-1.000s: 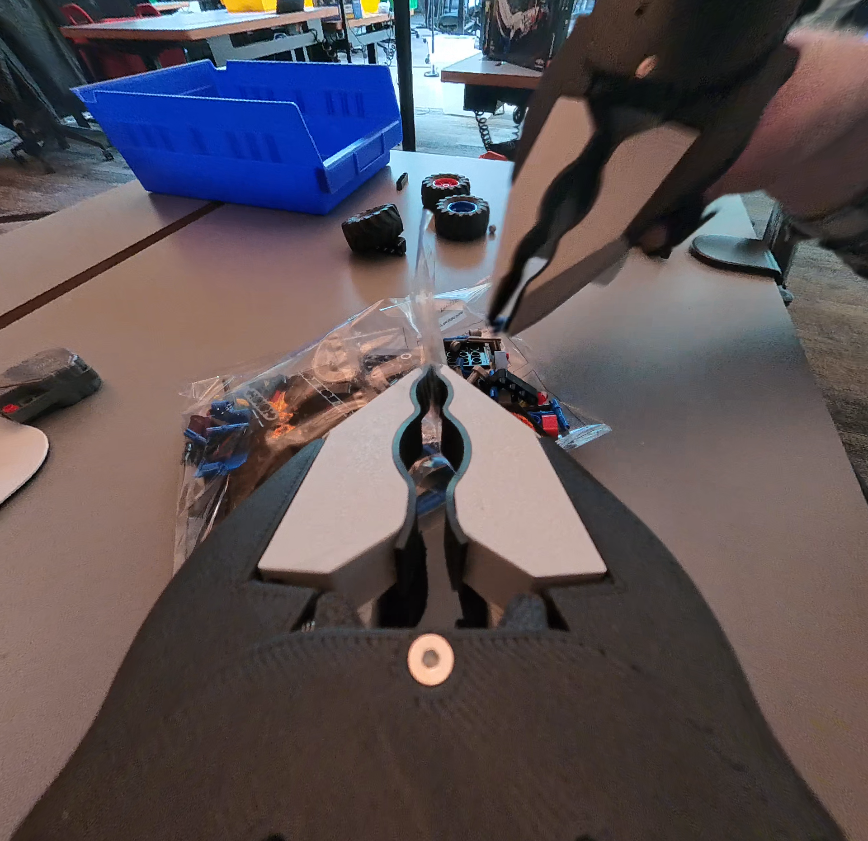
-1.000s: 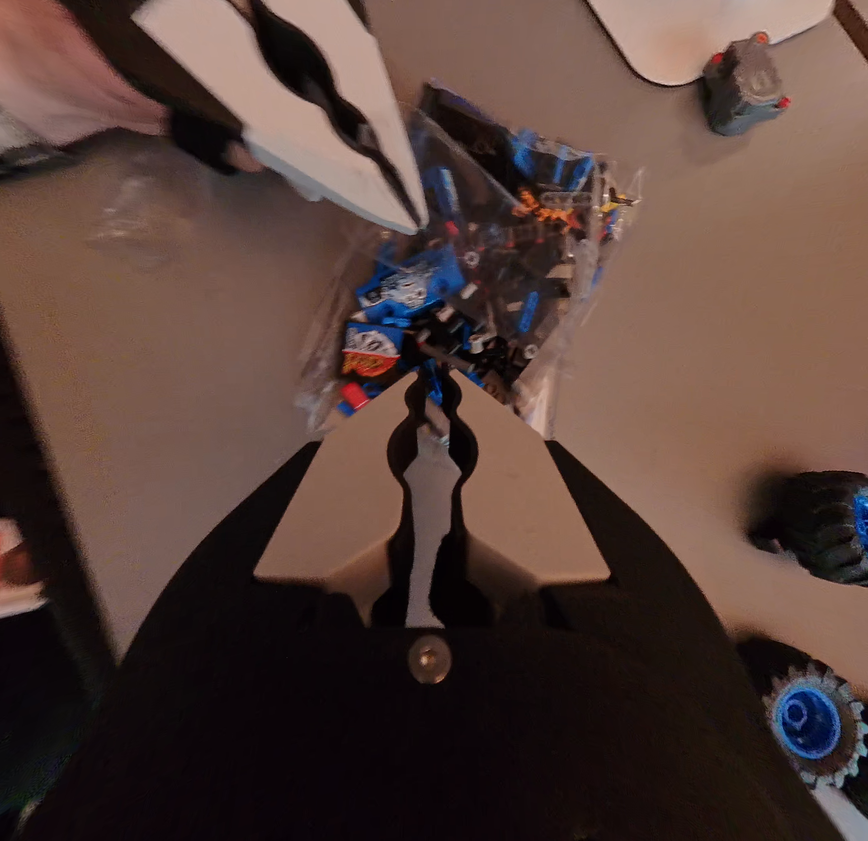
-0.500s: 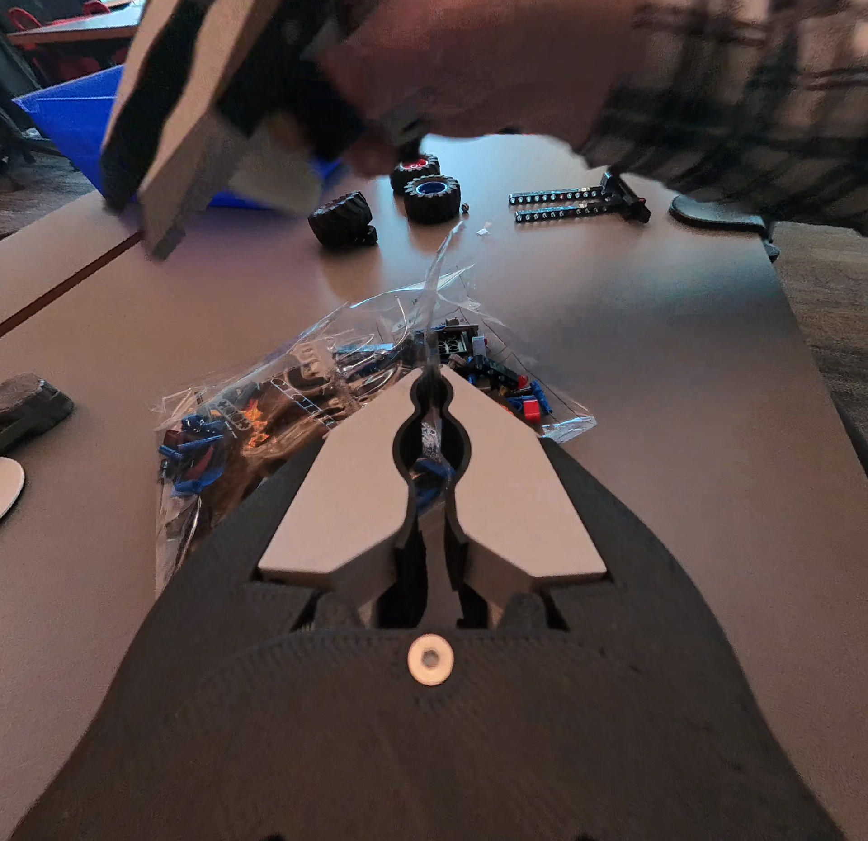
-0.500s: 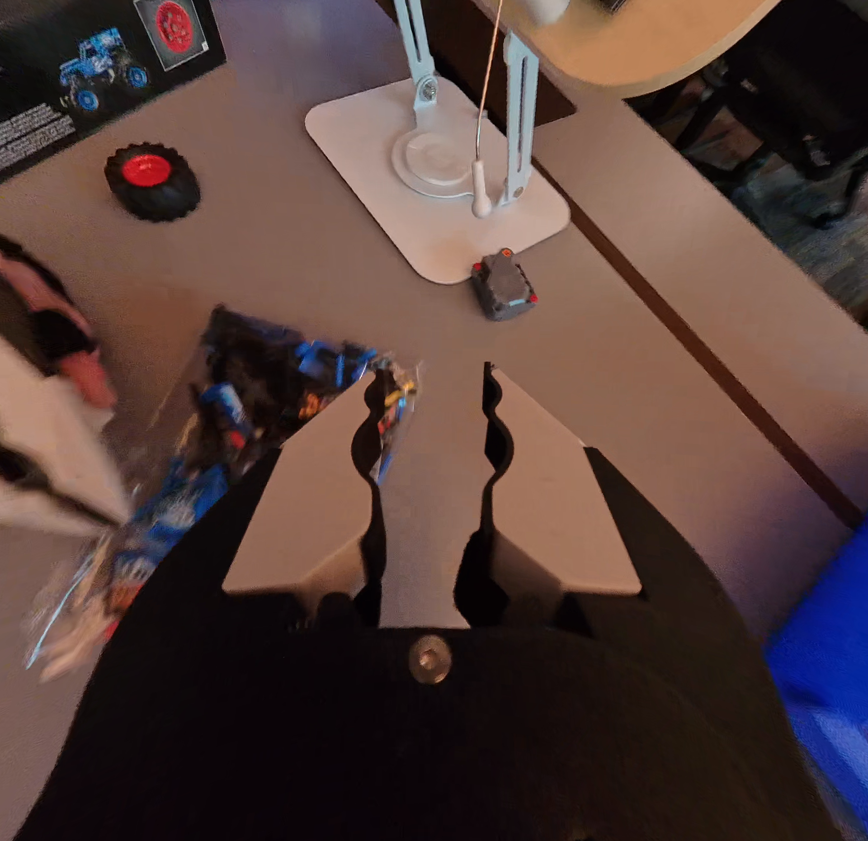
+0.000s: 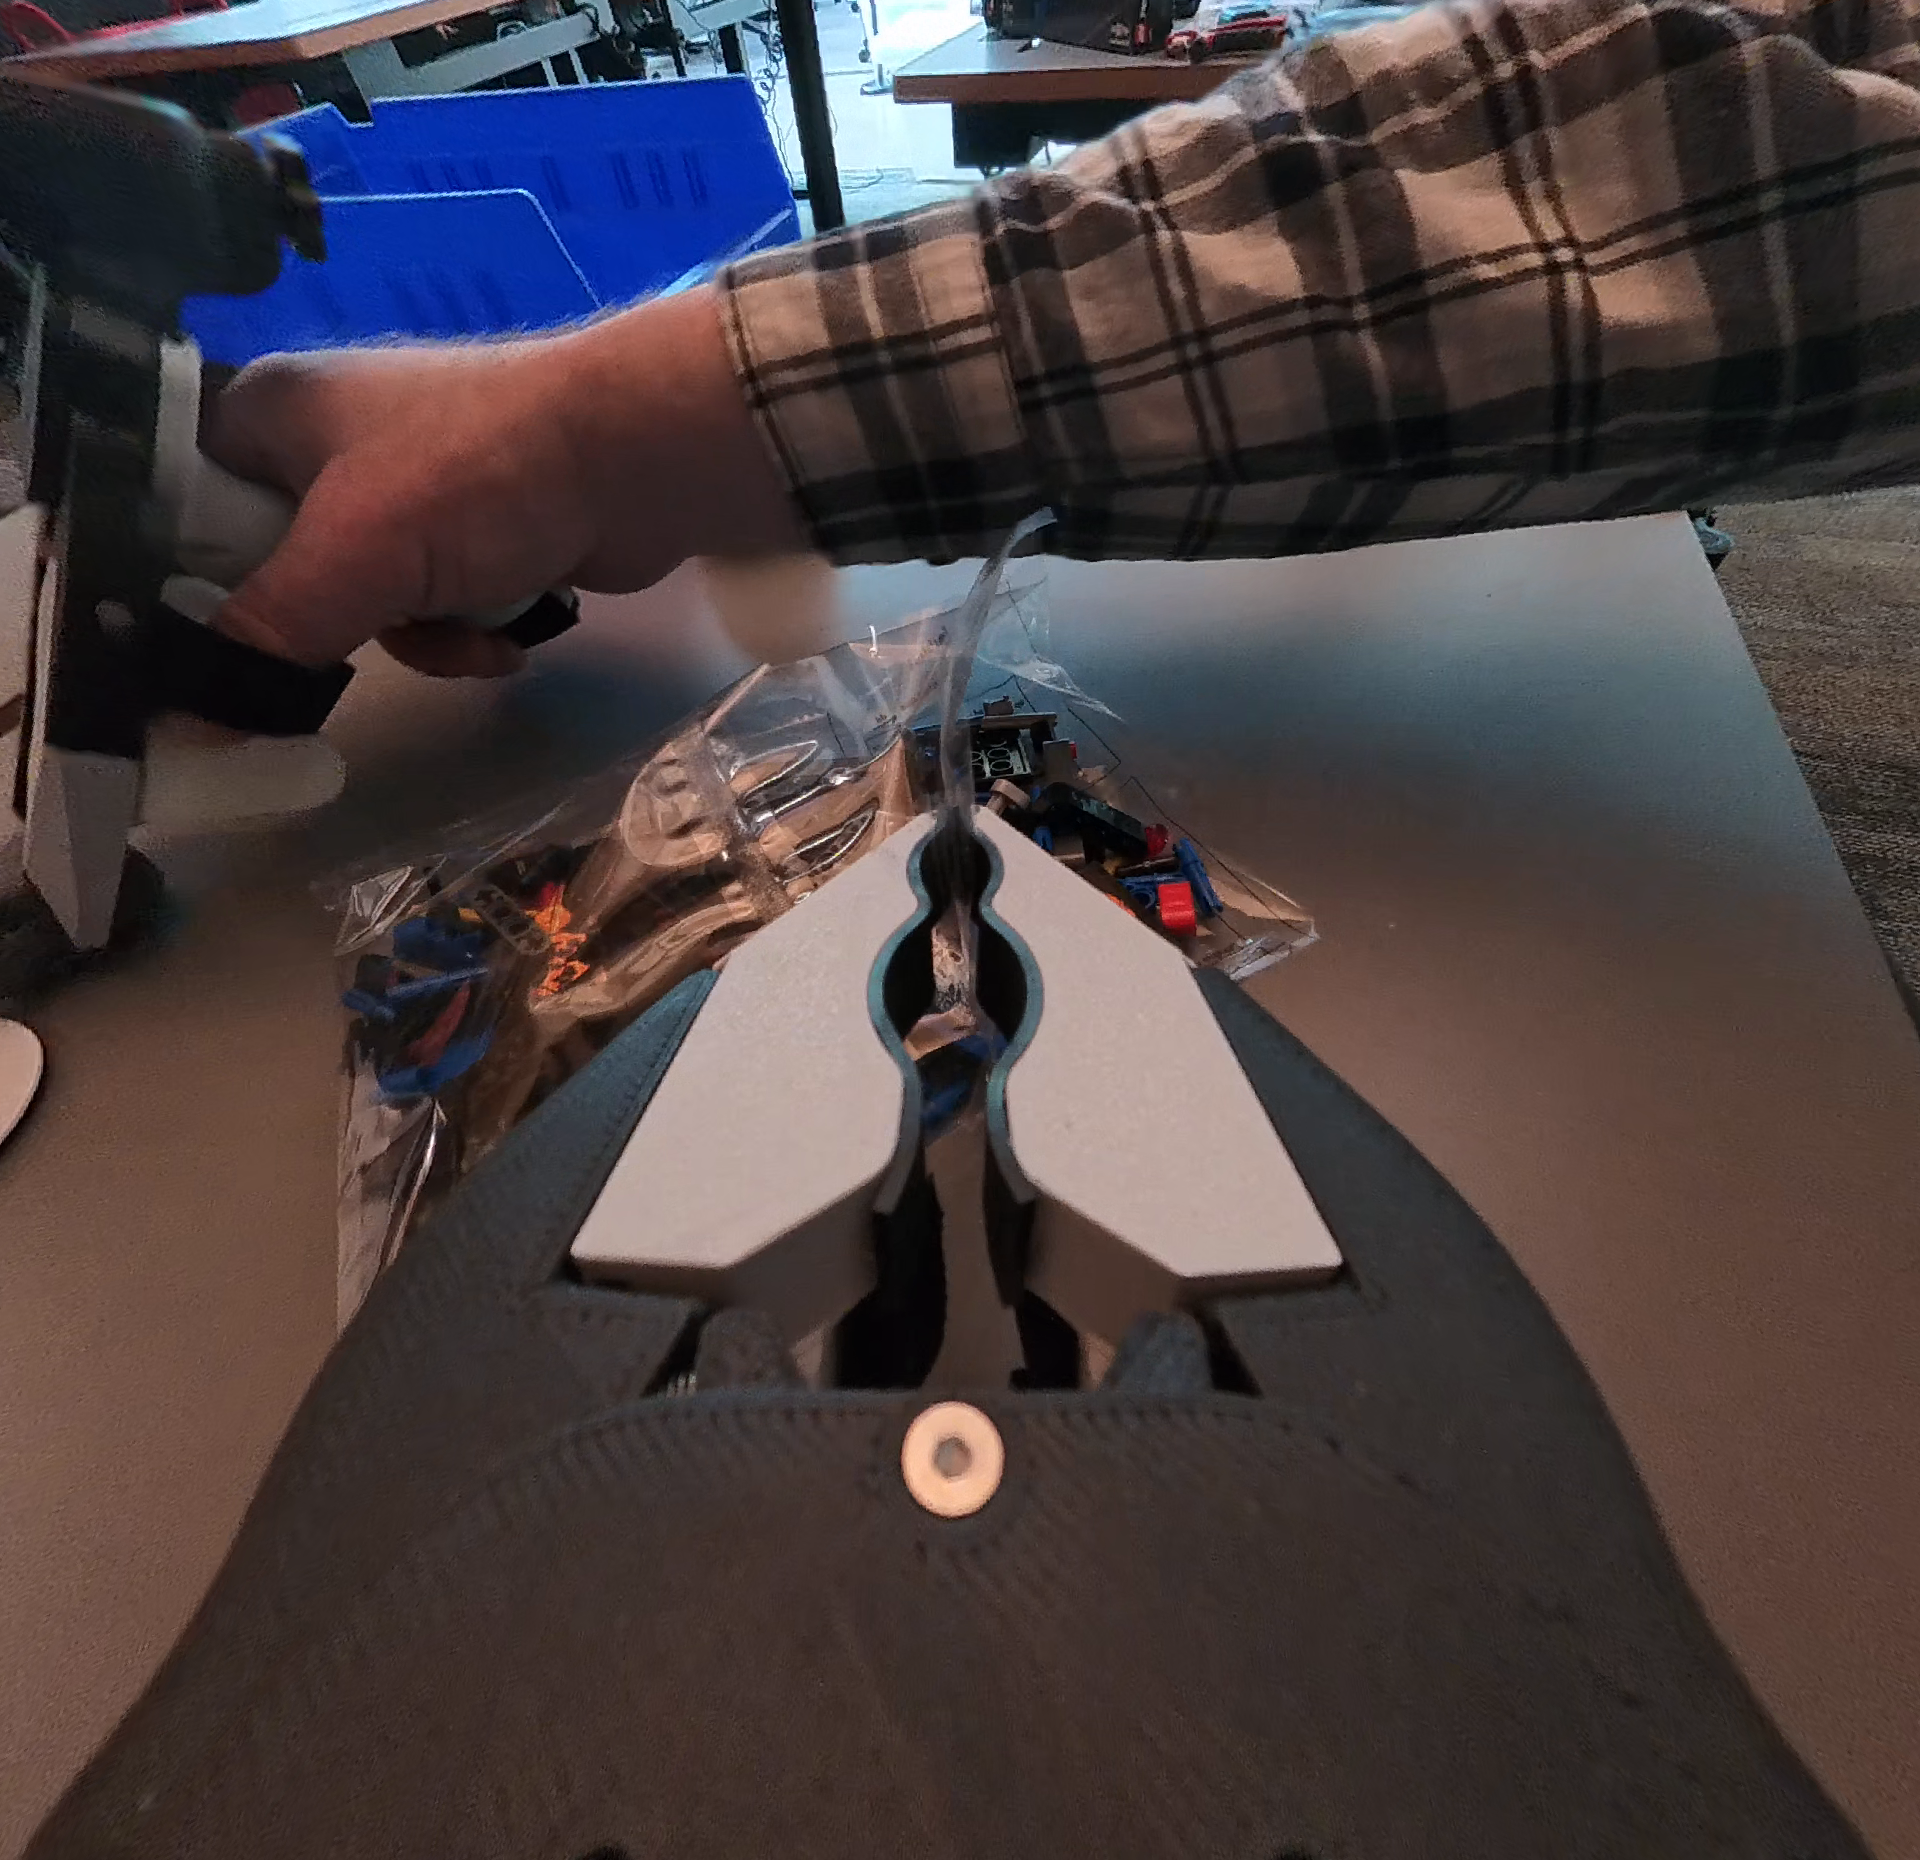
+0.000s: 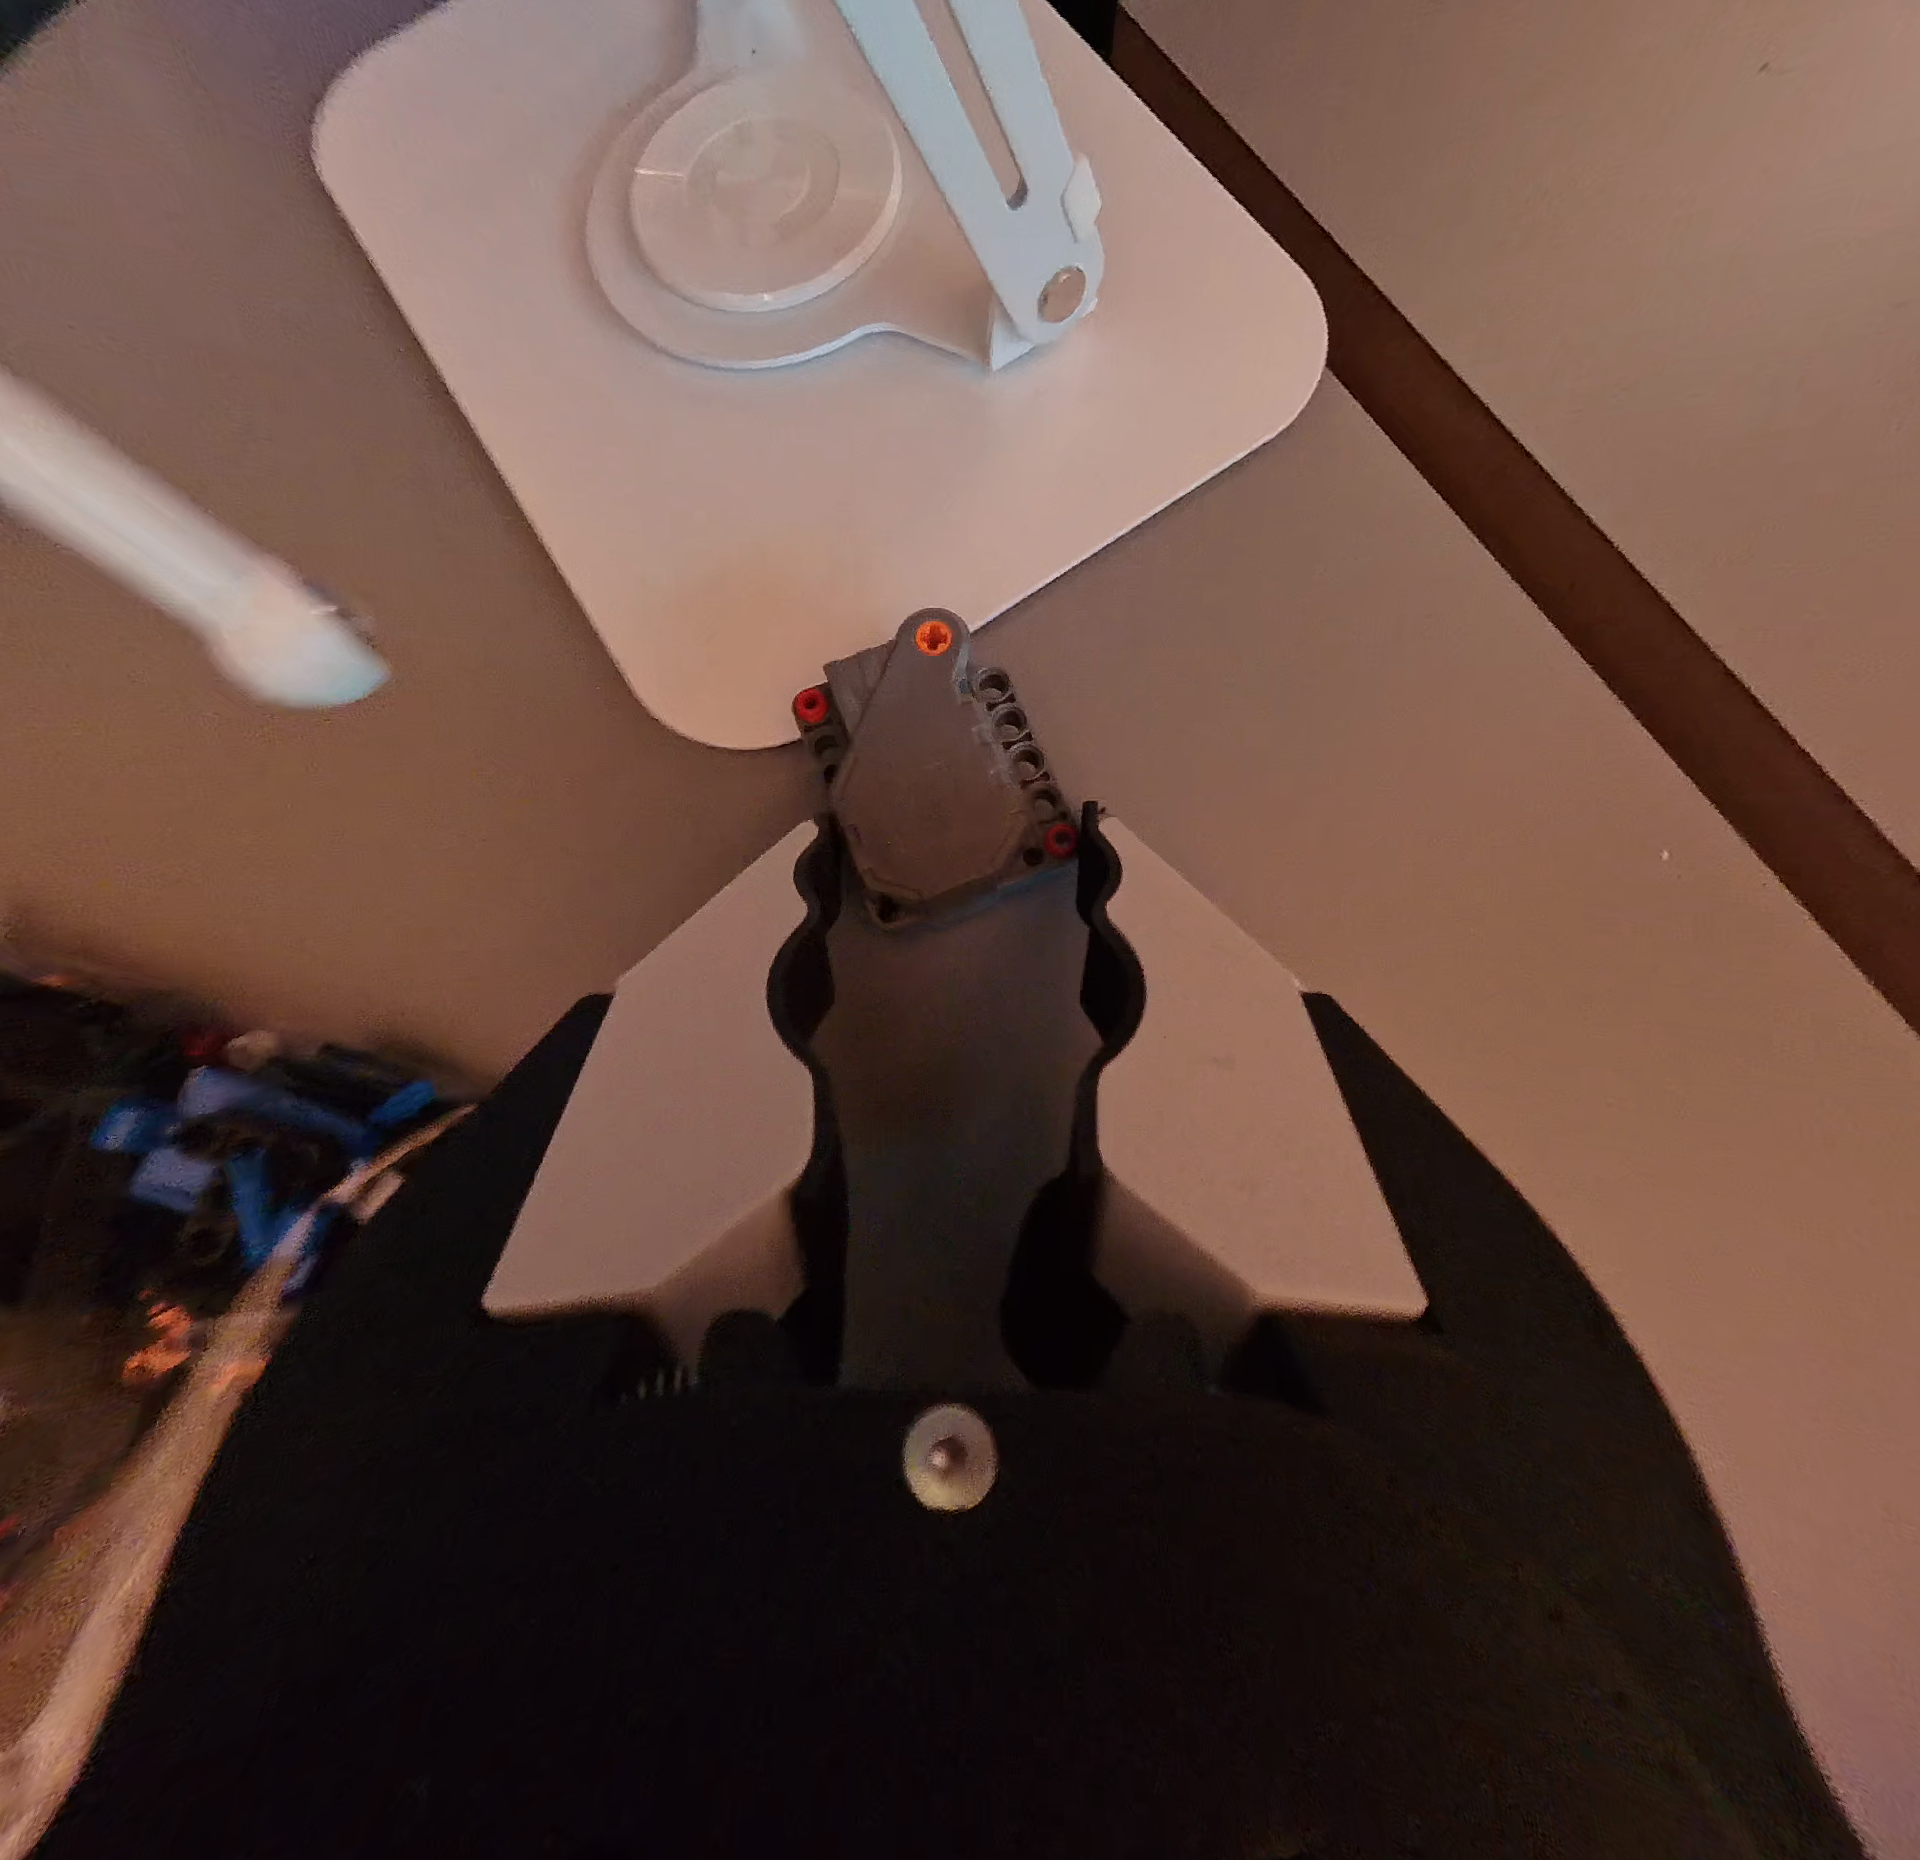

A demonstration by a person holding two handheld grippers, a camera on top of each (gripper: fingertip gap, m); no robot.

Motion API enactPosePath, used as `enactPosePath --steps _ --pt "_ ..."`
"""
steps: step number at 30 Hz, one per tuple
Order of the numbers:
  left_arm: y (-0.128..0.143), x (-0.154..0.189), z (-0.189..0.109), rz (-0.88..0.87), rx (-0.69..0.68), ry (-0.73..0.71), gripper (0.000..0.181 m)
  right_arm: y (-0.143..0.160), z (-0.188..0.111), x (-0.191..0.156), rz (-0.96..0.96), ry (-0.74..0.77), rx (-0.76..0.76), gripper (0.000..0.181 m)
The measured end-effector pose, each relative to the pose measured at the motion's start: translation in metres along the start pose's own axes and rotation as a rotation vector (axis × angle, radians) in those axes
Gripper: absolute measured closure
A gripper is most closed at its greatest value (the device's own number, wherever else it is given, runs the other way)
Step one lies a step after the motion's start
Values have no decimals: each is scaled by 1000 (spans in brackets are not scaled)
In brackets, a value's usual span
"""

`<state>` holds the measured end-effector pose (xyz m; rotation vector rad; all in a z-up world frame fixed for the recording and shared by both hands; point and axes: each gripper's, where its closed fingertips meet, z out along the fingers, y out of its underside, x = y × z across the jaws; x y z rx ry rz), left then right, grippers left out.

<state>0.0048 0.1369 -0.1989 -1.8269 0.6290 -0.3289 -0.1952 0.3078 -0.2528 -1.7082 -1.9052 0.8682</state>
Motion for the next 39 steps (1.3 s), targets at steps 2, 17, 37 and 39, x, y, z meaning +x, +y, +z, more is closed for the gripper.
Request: enactPosePath --steps 2,17,37,39 --pt "0 0 0 -1 1 -2 181 -3 -18 -7 20 -15 38 137" --pt "-13 -11 -6 -2 64 -75 181 114 -225 -196 -65 -30 -31 137" --pt "-14 24 2 237 31 -4 181 111 -147 -149 64 217 23 118" --pt "-13 24 2 234 22 3 181 117 -168 -151 44 222 25 115"
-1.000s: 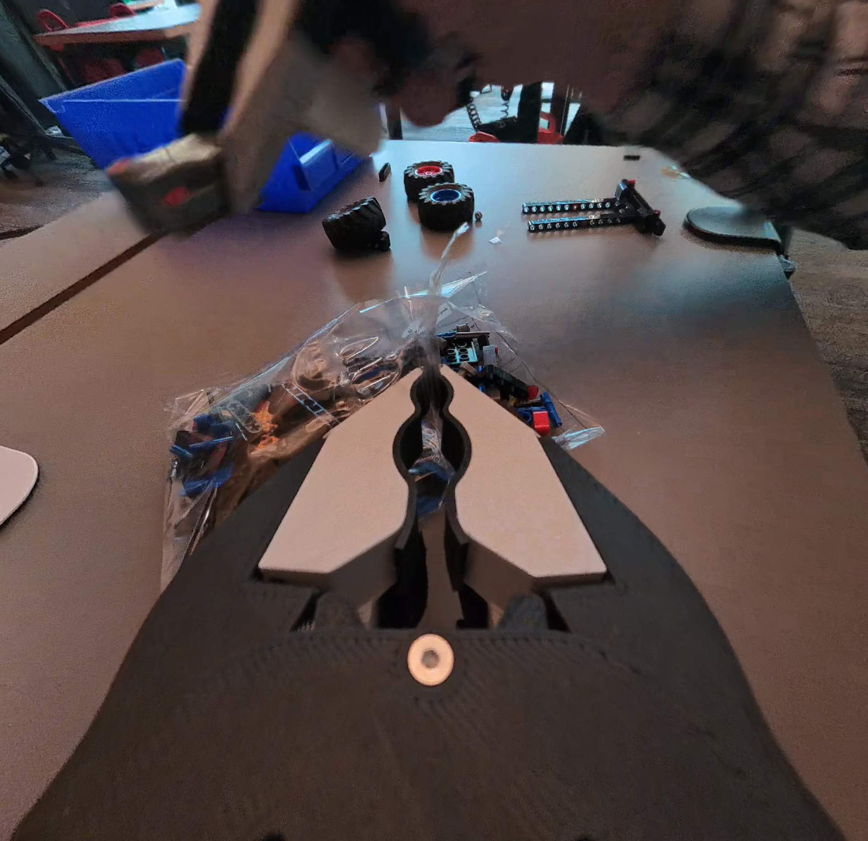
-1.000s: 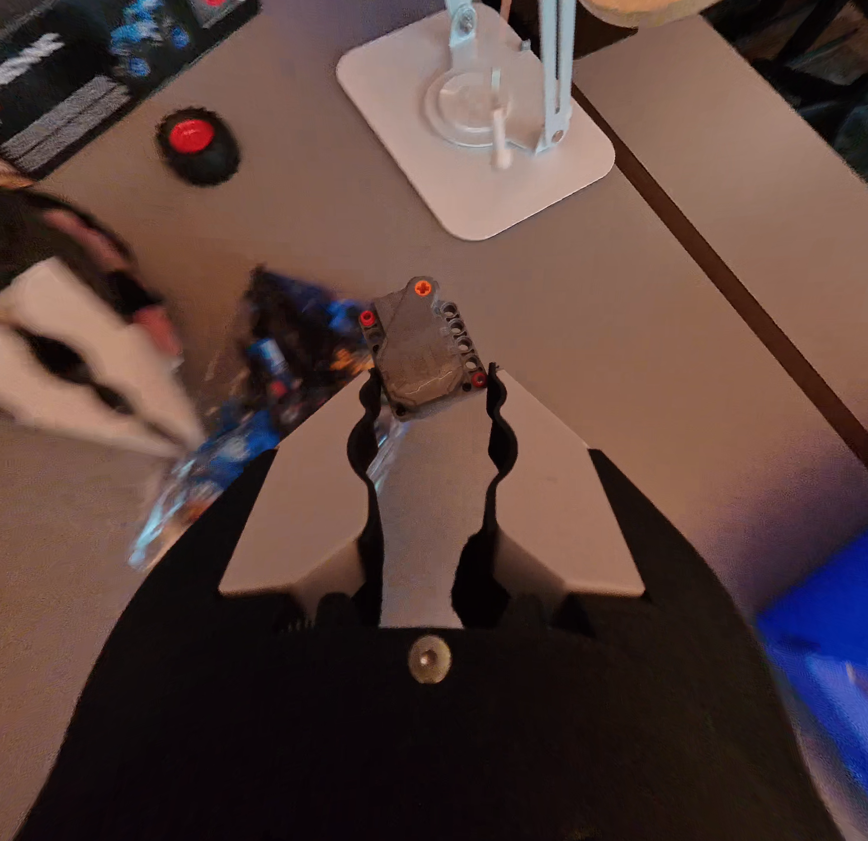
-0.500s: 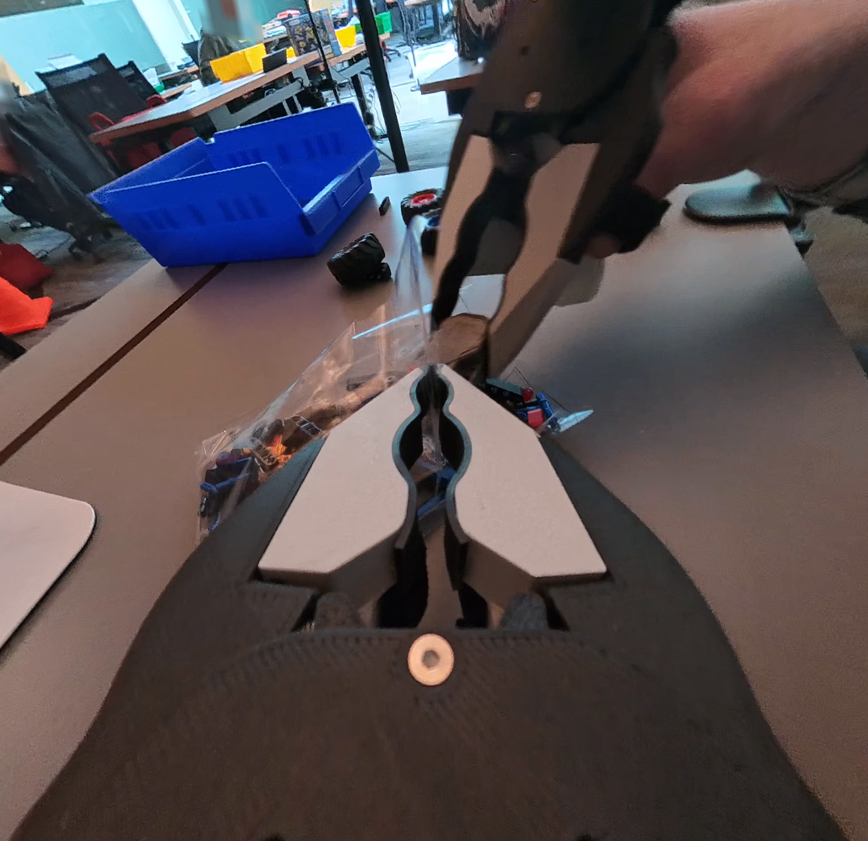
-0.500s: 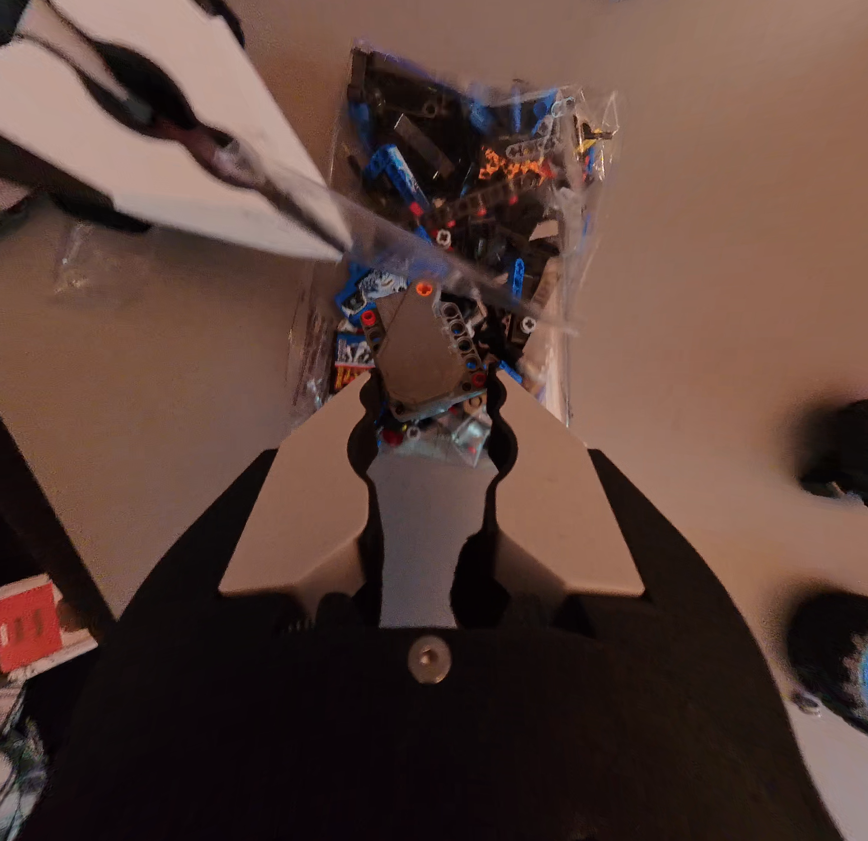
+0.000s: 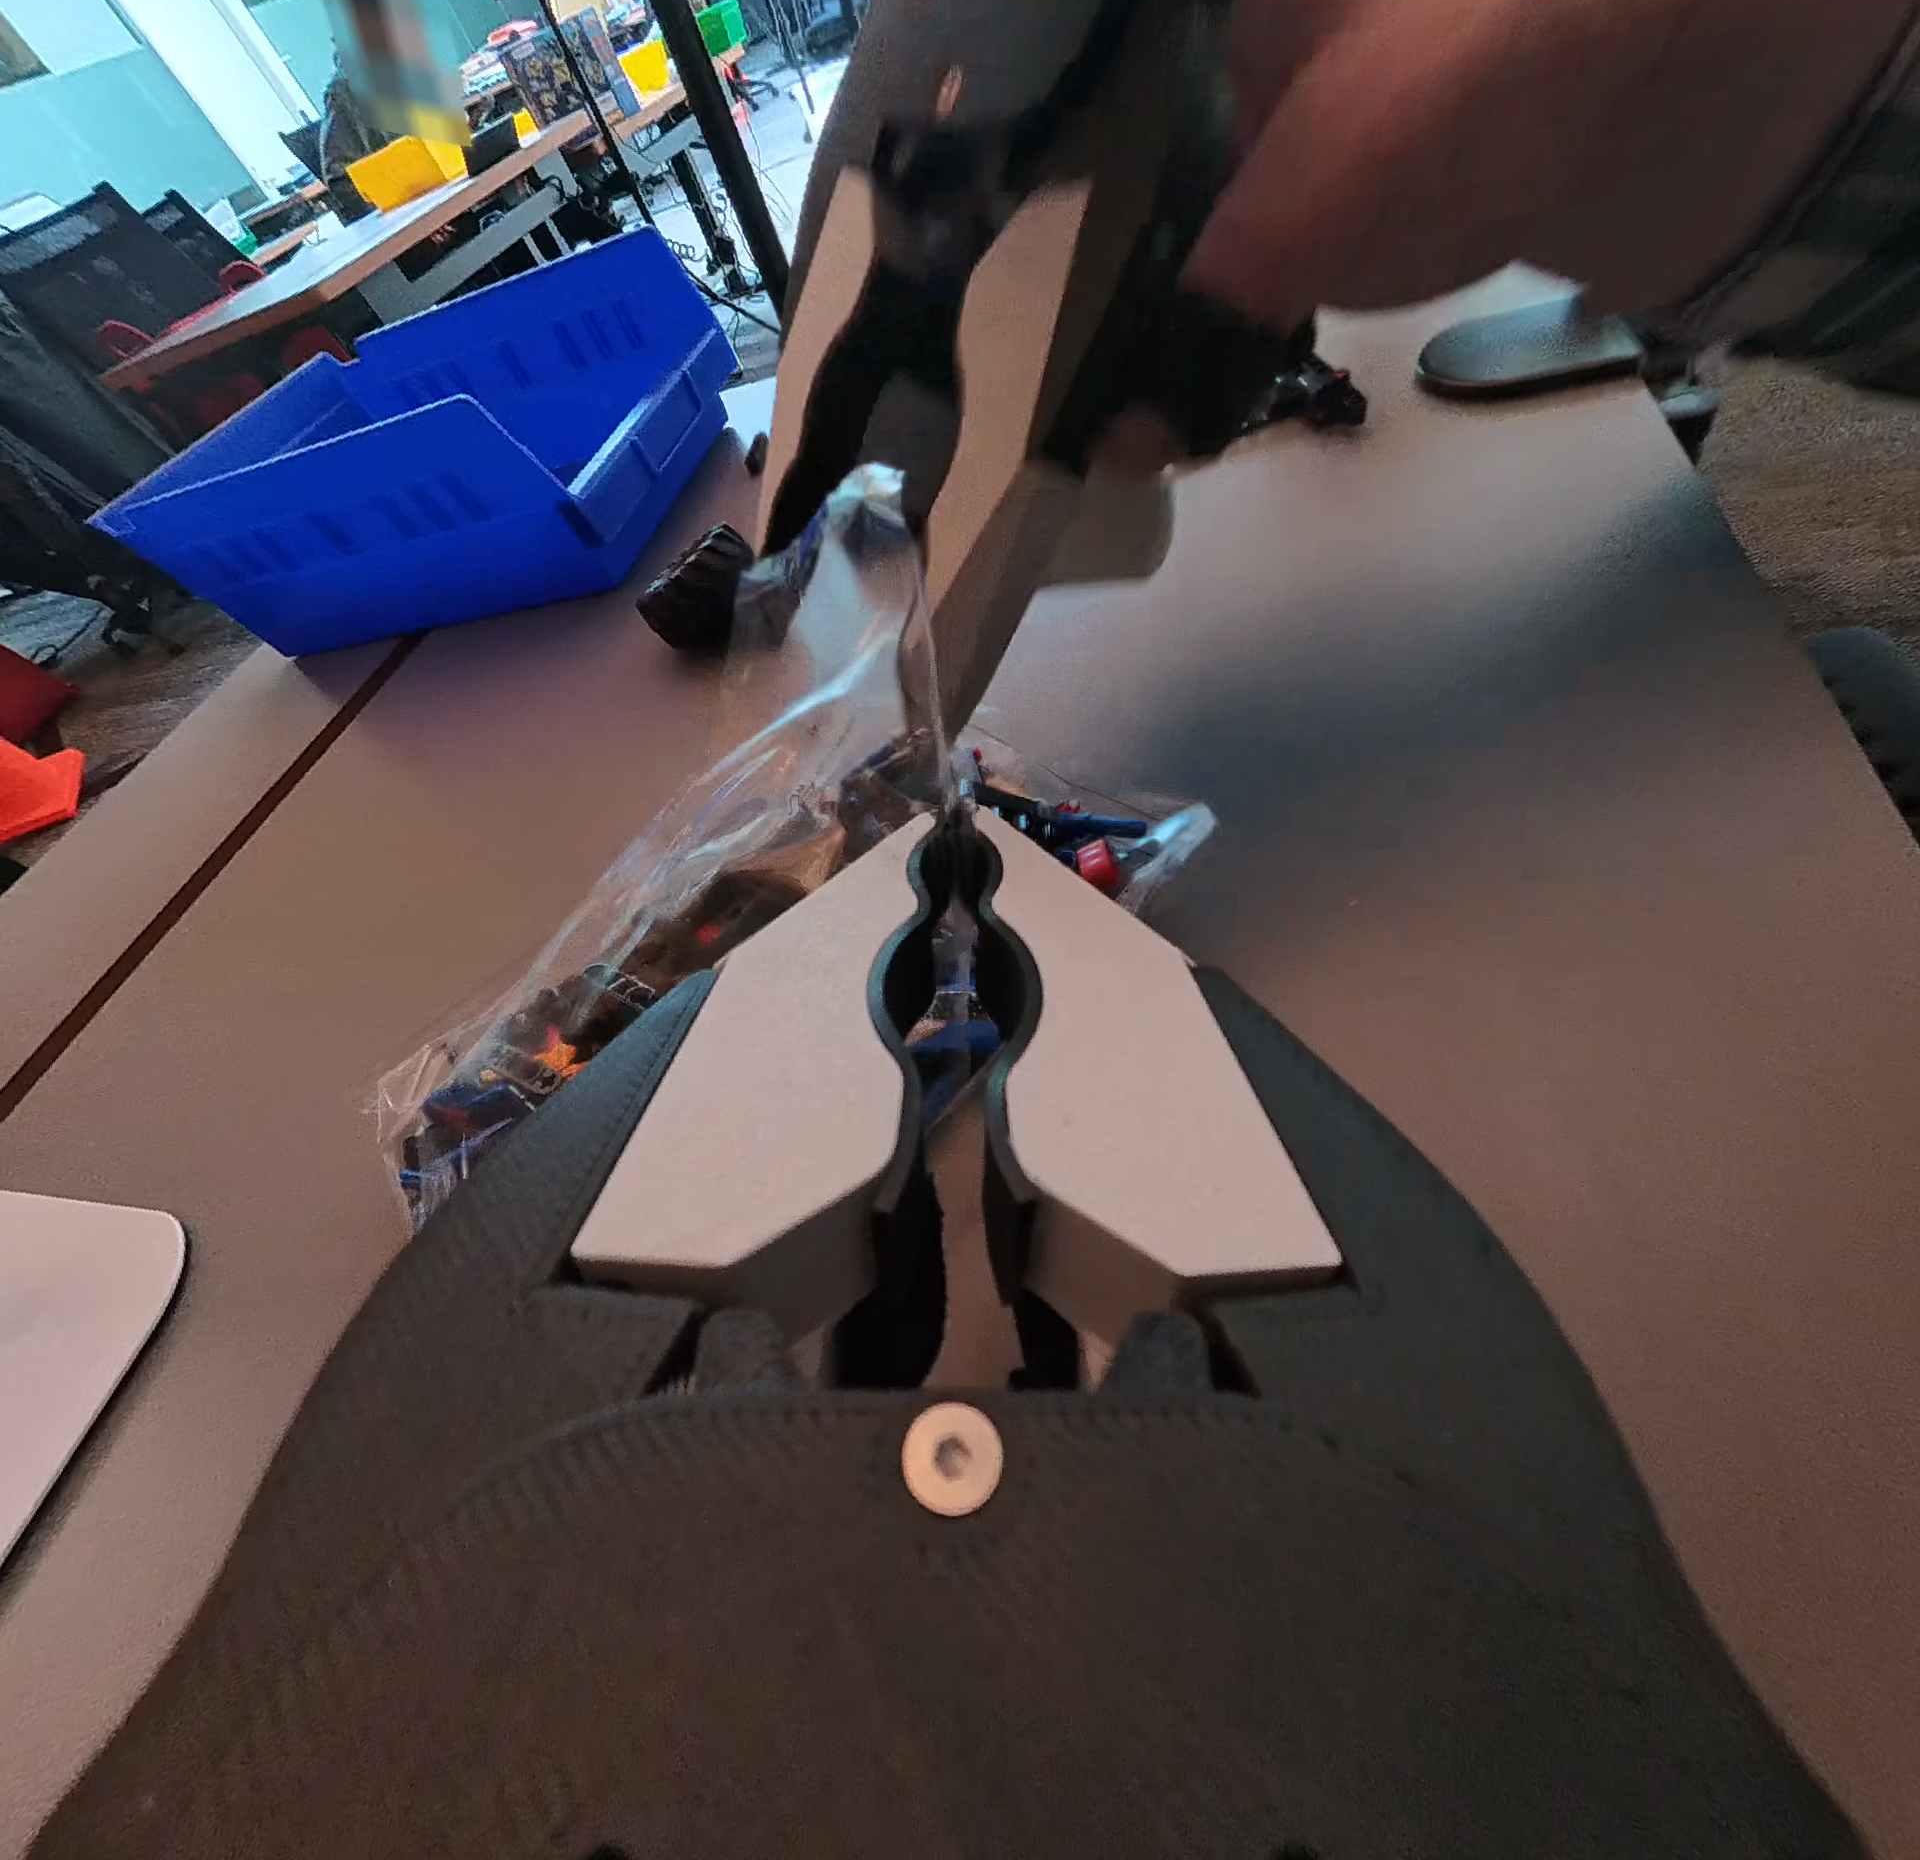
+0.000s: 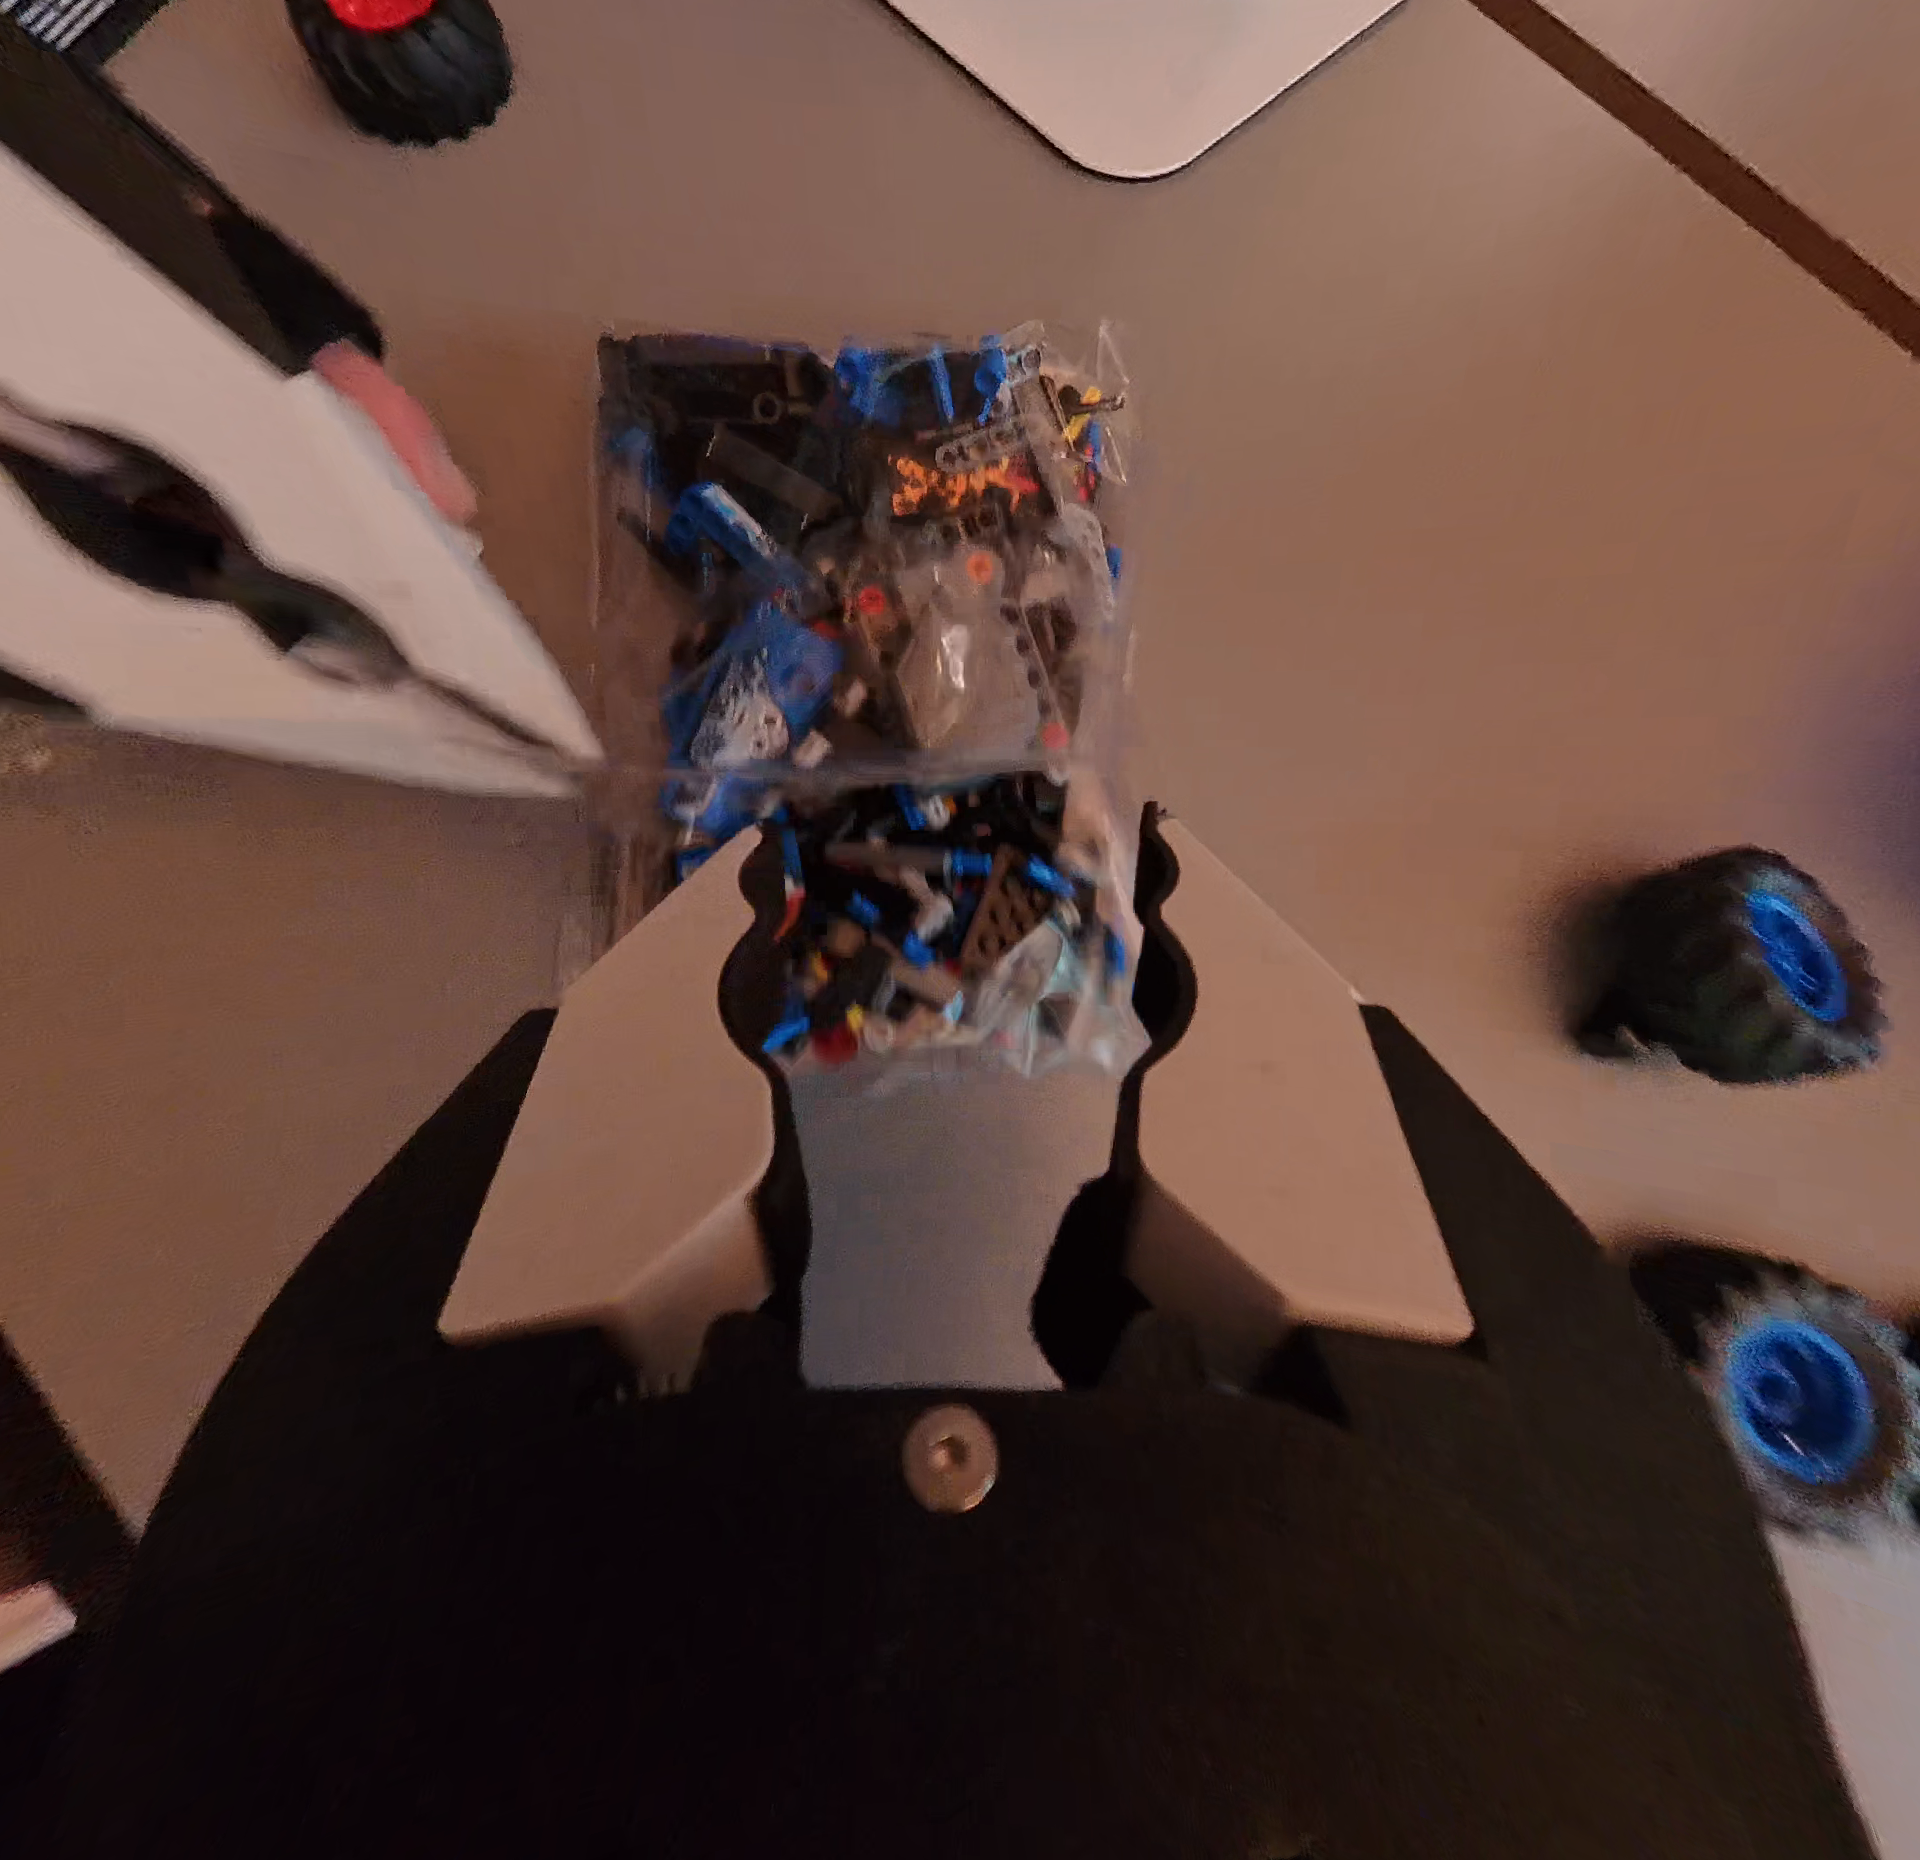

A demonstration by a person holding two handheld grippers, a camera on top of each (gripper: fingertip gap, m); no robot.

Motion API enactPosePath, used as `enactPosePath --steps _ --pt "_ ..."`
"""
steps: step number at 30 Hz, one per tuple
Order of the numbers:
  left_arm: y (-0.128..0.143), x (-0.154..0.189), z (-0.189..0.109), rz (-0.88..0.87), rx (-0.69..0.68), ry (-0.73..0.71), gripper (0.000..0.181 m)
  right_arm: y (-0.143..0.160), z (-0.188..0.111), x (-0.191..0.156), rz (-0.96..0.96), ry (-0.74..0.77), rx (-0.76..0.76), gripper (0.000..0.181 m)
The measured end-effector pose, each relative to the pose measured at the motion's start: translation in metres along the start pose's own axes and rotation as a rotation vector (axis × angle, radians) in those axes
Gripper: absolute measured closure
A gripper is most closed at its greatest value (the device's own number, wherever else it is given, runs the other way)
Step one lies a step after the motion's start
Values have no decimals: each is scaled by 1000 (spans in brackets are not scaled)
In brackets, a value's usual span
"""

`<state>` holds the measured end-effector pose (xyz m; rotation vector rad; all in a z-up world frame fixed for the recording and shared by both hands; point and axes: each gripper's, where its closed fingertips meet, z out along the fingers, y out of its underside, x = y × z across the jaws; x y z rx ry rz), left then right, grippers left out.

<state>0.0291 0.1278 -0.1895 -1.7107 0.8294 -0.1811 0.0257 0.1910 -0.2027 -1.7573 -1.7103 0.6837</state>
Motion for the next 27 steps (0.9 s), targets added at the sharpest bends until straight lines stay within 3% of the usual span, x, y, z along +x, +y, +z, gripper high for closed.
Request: enactPosePath --steps 5,9,12,16,19,24,27 --pt "9 7 5 26 -53 29 181 13 -67 48 18 128 50 121" --pt "17 10 3 47 -100 39 172 40 -84 79 87 146 -41 124" --pt "15 18 0 66 -102 69 154 51 -89 70 66 127 -64 123" --pt "32 18 2 144 -209 48 136 67 -81 67 66 173 -78 126" --pt "38 17 6 184 -244 28 142 64 -62 82 129 215 -46 132" --pt "48 12 10 220 -296 -14 162 68 -19 137 254 327 -88 147" --pt "47 13 12 217 -282 -12 164 74 0 157 344 321 -119 156"
